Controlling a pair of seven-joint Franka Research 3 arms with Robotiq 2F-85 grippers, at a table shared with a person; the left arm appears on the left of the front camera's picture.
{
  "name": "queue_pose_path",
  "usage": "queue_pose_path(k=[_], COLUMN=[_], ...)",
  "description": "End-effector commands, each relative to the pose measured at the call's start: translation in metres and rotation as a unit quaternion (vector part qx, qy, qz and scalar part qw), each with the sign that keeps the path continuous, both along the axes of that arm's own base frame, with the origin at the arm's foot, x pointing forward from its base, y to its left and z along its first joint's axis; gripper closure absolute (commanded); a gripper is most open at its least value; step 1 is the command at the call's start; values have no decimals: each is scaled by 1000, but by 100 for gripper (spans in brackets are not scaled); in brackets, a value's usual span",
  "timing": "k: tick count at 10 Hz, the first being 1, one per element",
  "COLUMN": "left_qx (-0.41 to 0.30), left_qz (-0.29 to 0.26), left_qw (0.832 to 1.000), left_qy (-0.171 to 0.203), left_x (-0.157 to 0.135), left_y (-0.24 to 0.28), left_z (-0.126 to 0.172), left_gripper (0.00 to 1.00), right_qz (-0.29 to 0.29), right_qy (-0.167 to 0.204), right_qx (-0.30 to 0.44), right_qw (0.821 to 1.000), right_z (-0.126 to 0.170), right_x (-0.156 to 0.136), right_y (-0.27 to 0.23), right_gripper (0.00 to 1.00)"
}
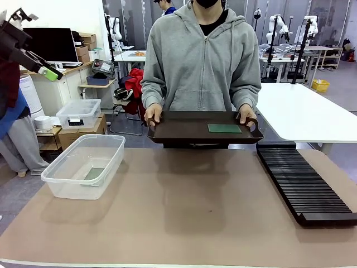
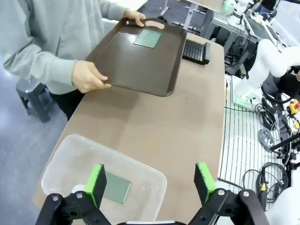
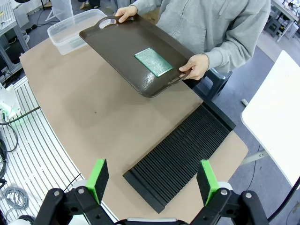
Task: Sort PCBs into racks and boxes based on the side picked up.
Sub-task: Pick up the Blank PCB handed by the Human.
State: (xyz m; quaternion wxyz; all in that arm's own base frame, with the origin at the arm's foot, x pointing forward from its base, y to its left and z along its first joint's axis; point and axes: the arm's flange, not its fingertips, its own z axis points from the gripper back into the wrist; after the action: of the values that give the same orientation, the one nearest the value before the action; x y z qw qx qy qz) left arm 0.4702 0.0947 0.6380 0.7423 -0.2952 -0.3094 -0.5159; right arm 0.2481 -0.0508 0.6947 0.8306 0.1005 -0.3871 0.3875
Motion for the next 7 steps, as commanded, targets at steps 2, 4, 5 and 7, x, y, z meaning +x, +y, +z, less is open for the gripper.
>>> queue_pose_path(k=[2, 4, 5, 7], left_qx=[0, 0, 0, 0], left_qz=[0, 0, 0, 0], left_qw=[1000, 1000, 1000, 1000], left_qy=[0, 0, 0, 0], left_x=[0, 0, 0, 0], left_y=[0, 0, 0, 0], left_z=[0, 0, 0, 0], left_gripper=[0, 0, 0, 0], right_qz=[1, 1, 1, 1], right_qy=[4, 4, 4, 4], right_qx=[0, 0, 0, 0], right_qw=[1000, 1000, 1000, 1000], right_z=[-2, -2, -2, -2], right_x=[0, 0, 0, 0], right_y=[0, 0, 0, 0], right_gripper=[0, 0, 0, 0])
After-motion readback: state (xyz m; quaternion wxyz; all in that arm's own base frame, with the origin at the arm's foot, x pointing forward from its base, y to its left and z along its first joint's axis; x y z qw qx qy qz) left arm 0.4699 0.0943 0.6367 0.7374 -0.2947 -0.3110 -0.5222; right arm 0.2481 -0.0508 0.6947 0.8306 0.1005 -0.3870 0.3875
